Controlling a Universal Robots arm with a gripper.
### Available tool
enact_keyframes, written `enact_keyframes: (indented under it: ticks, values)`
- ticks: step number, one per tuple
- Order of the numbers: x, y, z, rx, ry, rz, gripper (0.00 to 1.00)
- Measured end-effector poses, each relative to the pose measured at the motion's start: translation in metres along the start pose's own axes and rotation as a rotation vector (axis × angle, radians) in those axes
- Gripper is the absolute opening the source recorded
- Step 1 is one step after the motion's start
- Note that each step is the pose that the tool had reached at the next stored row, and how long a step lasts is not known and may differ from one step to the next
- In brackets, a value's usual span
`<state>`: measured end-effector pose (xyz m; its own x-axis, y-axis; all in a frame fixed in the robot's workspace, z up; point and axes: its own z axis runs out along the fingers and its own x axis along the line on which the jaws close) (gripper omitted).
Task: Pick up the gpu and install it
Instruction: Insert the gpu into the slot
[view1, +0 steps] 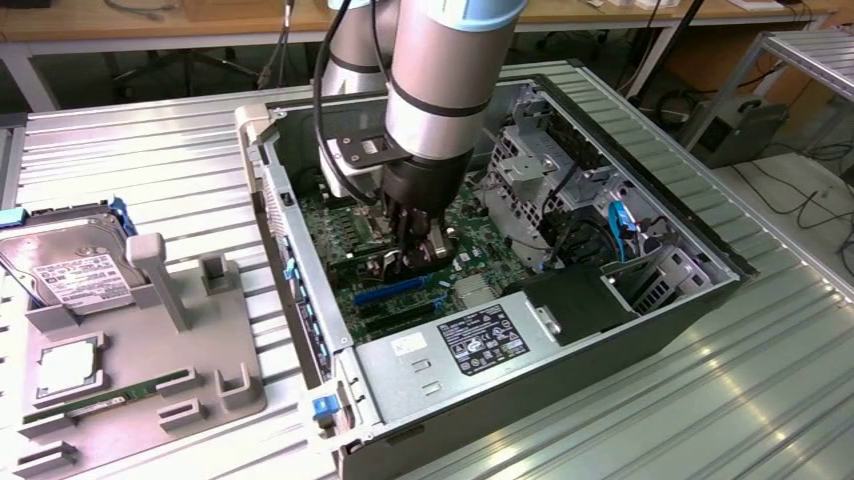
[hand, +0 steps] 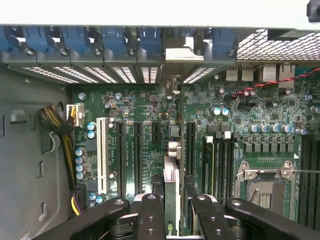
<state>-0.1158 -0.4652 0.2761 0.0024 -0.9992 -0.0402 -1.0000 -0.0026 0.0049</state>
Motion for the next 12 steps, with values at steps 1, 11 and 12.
enact_keyframes:
  ticks: [1,11,12]
  values:
    - [0.0,0.0,0.0004,-0.0001,-0.0001,0.0,0.26]
    - [0.0,-0.0001,0.0168,-0.0227,-0.0005,0.016,0.26]
    - [0.0,-0.0001,0.0191,-0.0246,-0.0002,0.016,0.26]
